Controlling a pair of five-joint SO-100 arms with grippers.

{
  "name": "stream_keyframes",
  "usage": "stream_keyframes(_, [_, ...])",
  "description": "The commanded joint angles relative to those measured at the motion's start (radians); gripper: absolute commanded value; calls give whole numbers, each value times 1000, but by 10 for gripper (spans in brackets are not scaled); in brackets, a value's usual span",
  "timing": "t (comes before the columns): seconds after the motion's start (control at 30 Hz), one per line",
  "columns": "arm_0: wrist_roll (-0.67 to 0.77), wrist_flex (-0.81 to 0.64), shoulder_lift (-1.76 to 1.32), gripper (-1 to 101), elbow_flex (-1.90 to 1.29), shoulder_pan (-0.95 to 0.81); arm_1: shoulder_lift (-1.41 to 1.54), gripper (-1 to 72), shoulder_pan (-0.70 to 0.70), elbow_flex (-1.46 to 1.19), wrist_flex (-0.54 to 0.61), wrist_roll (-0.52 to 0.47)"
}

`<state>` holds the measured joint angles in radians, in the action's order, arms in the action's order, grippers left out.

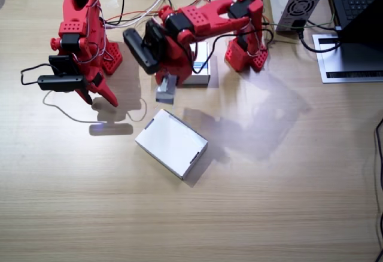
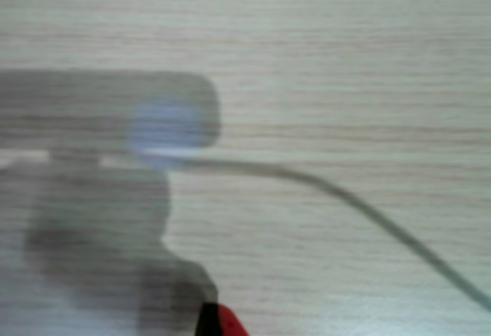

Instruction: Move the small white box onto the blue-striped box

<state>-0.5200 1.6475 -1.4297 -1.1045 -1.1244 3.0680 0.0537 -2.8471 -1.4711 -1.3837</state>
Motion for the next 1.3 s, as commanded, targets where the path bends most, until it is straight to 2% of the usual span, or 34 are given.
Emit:
stream_keyframes(0.0, [63,28,-167,151,-150,-178,37,447,28,12,17,9])
stream_keyframes(0.3, [199,23,-241,160,-365,-558,40,447,28,12,17,20])
stream_keyframes(0.47, [221,6,-272,256,-385,-551,40,447,26,11,17,12])
stream_keyframes(0.53, [181,21,-290,366,-400,-552,40,447,26,11,17,8])
stream_keyframes(0.73, [133,26,-325,374,-419,-502,40,447,26,11,17,3])
stream_keyframes(0.83, [100,28,-419,362,-380,-387,40,448,25,11,17,6])
stream_keyframes(0.87, [94,28,-442,311,-341,-336,41,452,26,11,18,18])
stream_keyframes(0.9, [87,28,-474,200,-290,-285,44,452,23,11,20,23])
stream_keyframes(0.93, [78,28,-528,-2,-245,-232,49,422,21,9,18,28])
stream_keyframes(0.97, [77,28,-611,-2,-239,-147,60,309,21,6,15,35])
stream_keyframes(1.0, [52,26,-699,-2,-259,-26,81,164,23,0,8,35])
stream_keyframes(1.03, [20,9,-802,-2,-324,118,84,73,20,-2,8,28])
stream_keyframes(1.07, [-31,-63,-943,-2,-459,288,84,15,26,-2,8,31])
stream_keyframes(1.13, [-129,-232,-1227,-1,-824,592,83,2,25,-2,8,28])
stream_keyframes(1.27, [-212,-250,-1574,-1,-1256,778,83,2,28,-3,8,29])
